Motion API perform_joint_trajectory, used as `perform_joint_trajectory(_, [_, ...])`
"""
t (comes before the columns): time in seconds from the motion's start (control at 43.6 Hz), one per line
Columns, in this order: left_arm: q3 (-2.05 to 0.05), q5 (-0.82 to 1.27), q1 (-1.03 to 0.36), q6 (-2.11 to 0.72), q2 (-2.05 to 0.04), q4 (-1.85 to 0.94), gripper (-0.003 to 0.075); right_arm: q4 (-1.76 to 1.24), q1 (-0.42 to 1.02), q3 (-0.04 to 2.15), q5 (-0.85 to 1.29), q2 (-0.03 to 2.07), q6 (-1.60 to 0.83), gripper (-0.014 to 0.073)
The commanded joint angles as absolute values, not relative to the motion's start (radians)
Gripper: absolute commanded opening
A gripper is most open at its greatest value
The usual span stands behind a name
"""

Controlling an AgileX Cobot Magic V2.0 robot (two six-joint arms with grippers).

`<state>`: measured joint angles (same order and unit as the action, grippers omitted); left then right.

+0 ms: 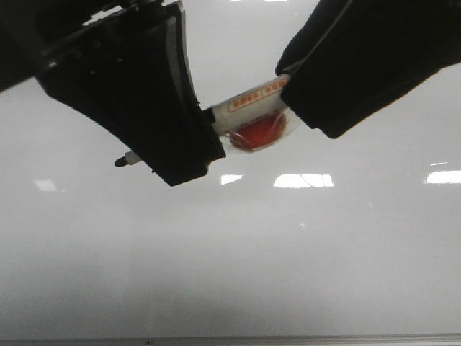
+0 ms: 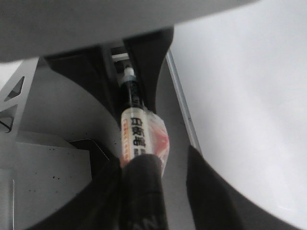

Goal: Write number 7 on whiteboard

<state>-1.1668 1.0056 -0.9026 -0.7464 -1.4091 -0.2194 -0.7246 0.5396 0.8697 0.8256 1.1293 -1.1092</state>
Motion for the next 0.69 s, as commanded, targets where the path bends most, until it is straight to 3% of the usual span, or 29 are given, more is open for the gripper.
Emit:
perform_joint_trajectory(0.0, [-1.204,0.972,-0.911,-0.748,-1.38,-0.239,0.0003,-0.774,0.544,0.903,0.8,1.116,-1.114,0.0193])
perform_joint_trajectory(0.138, [-1.204,0.972,-0.911,-0.748,-1.38,-0.239,0.0073,-0.774,0.544,0.903,0.8,1.116,-1.114,0.0041])
perform_joint_trajectory(0.275, [-1.204,0.967,-0.911,-0.744,-1.38,-0.239,0.0312,-0.774,0.544,0.903,0.801,1.116,-1.113,-0.0071])
perform_joint_trajectory(0.367, [-1.208,0.967,-0.909,-0.735,-1.375,-0.239,0.0436,-0.774,0.543,0.903,0.803,1.116,-1.112,-0.0066])
perform_joint_trajectory(0.666, [-1.204,1.006,-0.761,-0.601,-1.199,-0.239,0.0461,-0.609,0.51,0.903,0.802,1.072,-0.927,-0.0066])
